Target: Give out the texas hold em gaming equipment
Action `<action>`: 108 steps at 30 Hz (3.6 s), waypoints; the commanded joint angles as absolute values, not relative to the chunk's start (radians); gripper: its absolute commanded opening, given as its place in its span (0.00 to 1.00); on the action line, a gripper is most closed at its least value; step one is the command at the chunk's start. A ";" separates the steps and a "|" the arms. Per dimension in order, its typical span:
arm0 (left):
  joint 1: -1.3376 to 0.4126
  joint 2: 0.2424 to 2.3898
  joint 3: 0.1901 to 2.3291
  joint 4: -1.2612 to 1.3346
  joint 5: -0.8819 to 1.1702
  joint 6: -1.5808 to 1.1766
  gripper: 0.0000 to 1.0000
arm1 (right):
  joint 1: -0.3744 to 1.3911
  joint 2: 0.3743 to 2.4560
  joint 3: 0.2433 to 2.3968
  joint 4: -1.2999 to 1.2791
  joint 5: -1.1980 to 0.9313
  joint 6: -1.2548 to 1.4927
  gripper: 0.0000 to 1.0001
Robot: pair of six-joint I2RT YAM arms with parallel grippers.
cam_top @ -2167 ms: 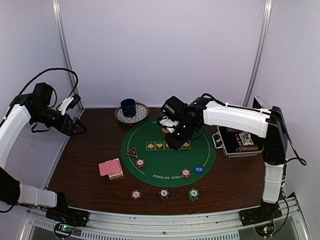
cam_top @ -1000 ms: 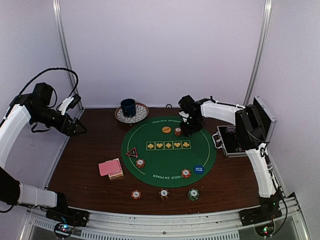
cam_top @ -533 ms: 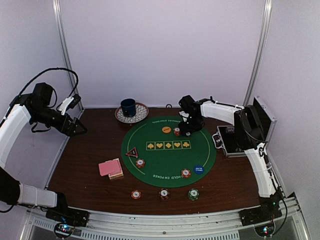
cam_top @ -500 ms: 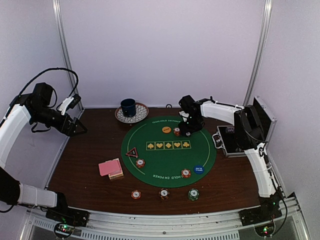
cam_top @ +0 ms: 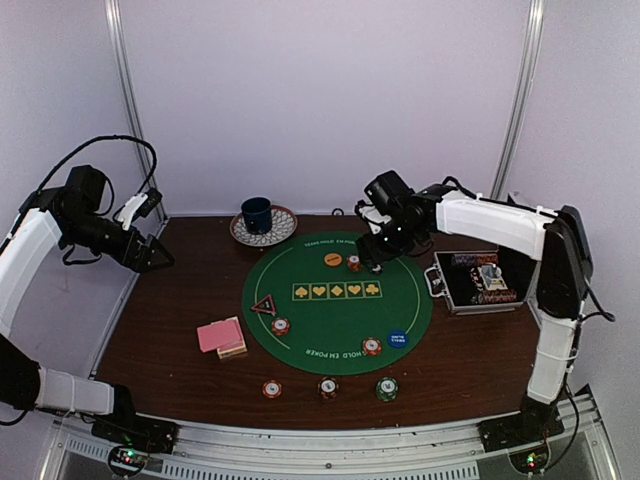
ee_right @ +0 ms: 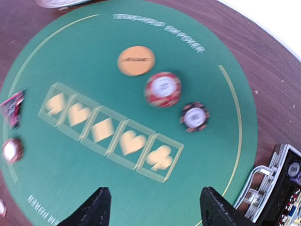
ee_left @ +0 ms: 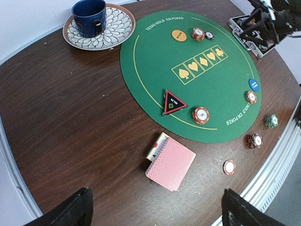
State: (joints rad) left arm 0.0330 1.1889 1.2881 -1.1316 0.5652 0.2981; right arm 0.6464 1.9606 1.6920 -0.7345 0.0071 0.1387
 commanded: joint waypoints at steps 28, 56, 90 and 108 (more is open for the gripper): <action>0.038 1.176 1.291 -1.148 0.586 0.308 0.98 | 1.217 1.995 1.492 -0.865 -0.204 0.119 0.76; 0.038 1.172 1.290 -1.148 0.579 0.313 0.98 | 1.236 2.051 1.526 -0.878 -0.164 0.104 0.55; 0.038 1.169 1.292 -1.148 0.578 0.314 0.98 | 1.245 2.027 1.578 -0.910 -0.090 0.077 0.44; 0.038 1.166 1.296 -1.148 0.572 0.316 0.98 | 1.265 2.027 1.595 -0.919 -0.078 0.078 0.40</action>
